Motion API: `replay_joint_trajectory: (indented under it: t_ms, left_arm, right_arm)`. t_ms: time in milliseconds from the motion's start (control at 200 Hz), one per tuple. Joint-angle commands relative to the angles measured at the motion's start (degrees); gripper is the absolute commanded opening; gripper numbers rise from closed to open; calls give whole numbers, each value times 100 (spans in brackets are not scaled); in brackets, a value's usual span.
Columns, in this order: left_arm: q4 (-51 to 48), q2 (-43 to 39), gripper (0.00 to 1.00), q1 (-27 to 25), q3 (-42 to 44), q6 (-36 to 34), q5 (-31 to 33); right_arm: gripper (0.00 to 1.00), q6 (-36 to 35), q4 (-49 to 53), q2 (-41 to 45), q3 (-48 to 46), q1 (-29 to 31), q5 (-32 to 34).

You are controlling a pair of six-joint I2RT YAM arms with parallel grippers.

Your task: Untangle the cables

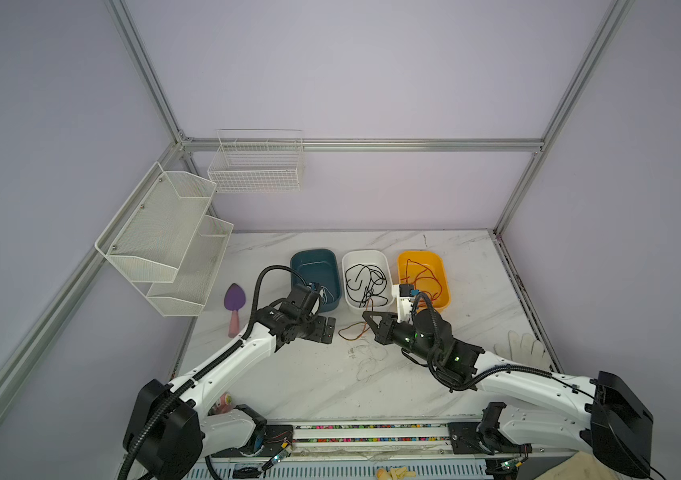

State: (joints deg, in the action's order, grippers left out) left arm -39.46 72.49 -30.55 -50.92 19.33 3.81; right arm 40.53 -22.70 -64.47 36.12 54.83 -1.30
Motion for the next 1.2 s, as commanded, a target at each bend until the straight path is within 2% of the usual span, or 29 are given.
replay_joint_trajectory:
  t_ms: [0,515,650,745,950,1195]
  left_arm:
    - [-93,-4,100,-4,-261,246,420]
    - [76,-363,100,-28,-90,239,-765]
    - [138,-191,100,-66,-133,260,-308]
    - [-50,160,100,-72,-513,355,-147]
    - [-234,689,100,-188,-963,430,551]
    - [-463,1202,100,-233,-1184,517,970]
  right_arm:
    - [0,-555,524,204,174,28,-302]
    - [0,-1150,663,942,457,33,-704]
    - [0,-1320,922,1060,738,28,-515]
    - [0,-1485,1156,1152,904,30,-327]
    - [0,-1365,1204,1477,826,28,5]
    - [0,-1373,1408,1726,888,28,267]
